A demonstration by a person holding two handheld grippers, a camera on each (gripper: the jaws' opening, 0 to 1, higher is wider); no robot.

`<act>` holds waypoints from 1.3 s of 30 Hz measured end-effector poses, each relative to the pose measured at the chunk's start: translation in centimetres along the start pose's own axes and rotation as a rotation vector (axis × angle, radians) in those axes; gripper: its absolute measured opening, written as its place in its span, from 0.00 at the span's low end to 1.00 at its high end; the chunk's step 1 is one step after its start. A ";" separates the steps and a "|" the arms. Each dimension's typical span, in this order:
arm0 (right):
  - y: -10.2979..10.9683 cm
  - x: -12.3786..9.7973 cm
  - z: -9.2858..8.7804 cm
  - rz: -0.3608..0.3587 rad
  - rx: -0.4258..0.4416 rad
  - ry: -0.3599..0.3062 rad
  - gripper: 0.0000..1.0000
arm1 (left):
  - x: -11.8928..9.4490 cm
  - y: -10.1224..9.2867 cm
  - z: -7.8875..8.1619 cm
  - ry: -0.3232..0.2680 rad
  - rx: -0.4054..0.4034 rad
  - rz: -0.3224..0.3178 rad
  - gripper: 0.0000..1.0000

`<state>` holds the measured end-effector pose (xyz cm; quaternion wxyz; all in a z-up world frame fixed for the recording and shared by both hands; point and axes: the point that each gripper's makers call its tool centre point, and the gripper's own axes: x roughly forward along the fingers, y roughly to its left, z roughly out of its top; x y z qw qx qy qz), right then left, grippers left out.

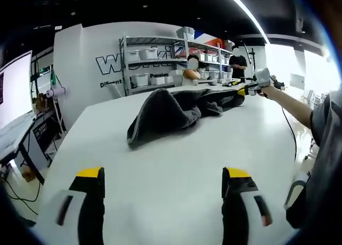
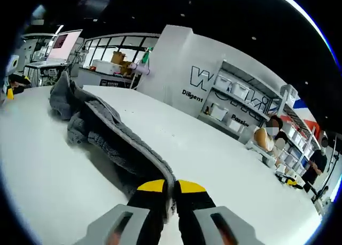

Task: Fold the towel on the table until its edges align and the towel forms a compact rectangular stack.

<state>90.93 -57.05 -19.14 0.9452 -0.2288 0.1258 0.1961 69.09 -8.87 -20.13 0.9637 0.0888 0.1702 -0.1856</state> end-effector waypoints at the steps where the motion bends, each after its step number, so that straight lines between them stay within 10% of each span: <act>1: 0.0 0.0 0.0 -0.001 0.001 -0.001 0.07 | 0.1 0.0 0.0 0.001 0.001 -0.001 0.95; 22: 0.2 -1.2 1.3 -0.004 0.033 -0.017 0.26 | 0.2 0.4 -0.7 0.009 -0.013 -0.002 0.95; 39: 7.1 -8.9 10.3 0.103 0.007 -0.215 0.47 | -0.5 0.5 -0.9 -0.002 -0.019 -0.006 0.95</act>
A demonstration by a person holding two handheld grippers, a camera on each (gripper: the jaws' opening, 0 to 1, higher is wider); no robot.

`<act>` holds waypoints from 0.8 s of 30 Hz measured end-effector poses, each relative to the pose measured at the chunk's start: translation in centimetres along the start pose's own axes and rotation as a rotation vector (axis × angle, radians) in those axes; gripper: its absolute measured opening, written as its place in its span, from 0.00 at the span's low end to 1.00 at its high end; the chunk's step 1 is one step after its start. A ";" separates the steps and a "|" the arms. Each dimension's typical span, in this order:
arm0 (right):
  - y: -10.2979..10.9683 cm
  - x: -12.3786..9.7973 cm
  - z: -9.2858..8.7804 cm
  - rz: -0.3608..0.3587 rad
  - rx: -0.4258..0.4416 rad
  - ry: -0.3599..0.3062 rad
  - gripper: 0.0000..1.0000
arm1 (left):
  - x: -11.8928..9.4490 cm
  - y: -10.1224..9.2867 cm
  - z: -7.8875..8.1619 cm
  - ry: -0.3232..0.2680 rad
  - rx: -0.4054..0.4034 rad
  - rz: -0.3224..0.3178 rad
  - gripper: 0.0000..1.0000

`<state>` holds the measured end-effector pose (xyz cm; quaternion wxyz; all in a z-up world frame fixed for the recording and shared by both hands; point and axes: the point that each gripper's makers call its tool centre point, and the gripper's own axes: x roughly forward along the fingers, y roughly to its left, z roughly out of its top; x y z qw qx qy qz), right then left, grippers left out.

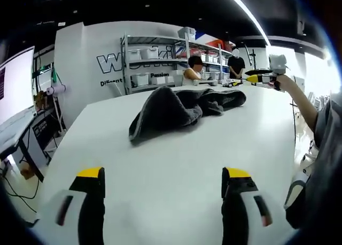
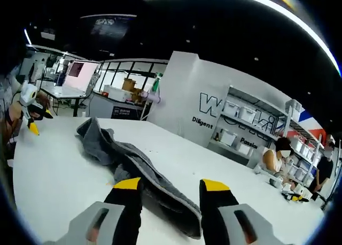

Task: Fold the towel on the table until its edges align and the towel forms a compact rectangular stack.

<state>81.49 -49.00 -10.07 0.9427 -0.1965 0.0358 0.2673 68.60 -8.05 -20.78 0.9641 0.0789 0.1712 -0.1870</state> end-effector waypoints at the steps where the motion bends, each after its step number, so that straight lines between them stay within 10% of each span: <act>1: 0.7 -0.1 0.2 0.016 -0.003 0.004 0.48 | 0.0 0.0 0.0 0.000 0.000 -0.001 0.95; 24: 10.9 -3.1 -0.1 0.296 0.165 0.057 0.76 | 0.5 -0.7 0.6 -0.002 0.018 -0.033 0.95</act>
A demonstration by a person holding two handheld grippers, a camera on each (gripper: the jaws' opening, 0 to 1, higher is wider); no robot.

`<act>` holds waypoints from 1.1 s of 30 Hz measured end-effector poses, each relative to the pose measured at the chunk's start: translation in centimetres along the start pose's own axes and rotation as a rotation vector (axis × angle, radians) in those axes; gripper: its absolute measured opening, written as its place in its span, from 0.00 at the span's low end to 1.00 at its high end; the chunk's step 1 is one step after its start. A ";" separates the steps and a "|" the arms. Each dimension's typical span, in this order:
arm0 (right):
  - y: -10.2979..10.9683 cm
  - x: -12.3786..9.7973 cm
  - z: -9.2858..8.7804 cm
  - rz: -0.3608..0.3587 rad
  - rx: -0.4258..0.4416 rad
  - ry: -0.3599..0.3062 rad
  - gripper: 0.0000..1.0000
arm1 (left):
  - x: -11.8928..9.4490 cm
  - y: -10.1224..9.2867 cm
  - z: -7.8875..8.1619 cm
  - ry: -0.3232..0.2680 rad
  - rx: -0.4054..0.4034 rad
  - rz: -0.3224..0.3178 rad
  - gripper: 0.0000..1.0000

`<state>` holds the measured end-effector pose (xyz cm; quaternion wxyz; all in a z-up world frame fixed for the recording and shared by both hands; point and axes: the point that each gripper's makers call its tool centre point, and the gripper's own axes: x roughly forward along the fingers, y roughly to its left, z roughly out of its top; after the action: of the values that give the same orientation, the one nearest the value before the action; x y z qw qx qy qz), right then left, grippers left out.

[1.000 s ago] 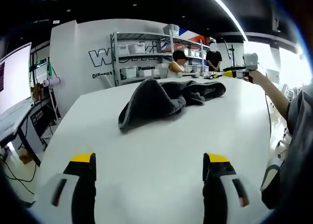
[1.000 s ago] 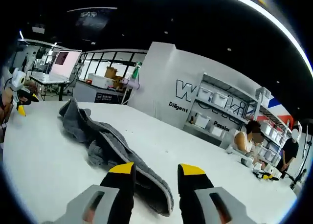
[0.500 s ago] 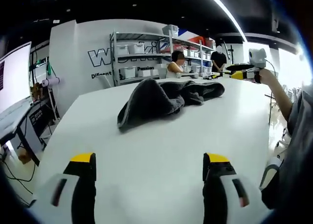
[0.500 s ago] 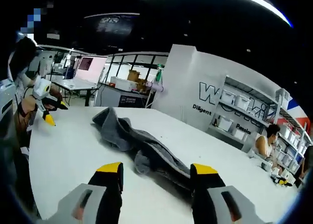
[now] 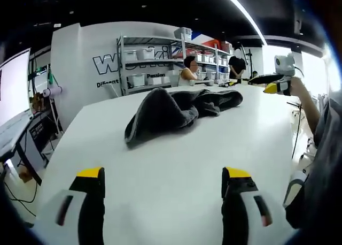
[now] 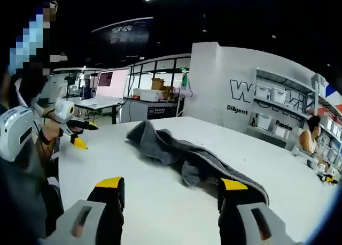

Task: Fold the towel on the table until its edges align and the towel forms a compact rectangular stack.

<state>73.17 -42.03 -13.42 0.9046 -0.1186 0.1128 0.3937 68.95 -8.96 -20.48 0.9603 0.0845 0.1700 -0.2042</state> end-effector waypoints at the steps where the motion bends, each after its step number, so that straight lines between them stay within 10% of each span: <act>1: 0.3 -0.1 -0.3 0.012 0.013 0.012 0.77 | 0.1 -0.1 0.0 0.001 0.002 -0.004 0.95; 33: 3.4 1.0 -1.9 0.147 0.201 0.080 0.99 | 0.5 0.2 -0.5 0.005 -0.017 -0.011 0.95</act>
<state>71.11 -39.72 -15.90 0.8754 -0.0344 0.1962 0.4405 69.32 -8.82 -21.14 0.9595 0.0758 0.1745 -0.2079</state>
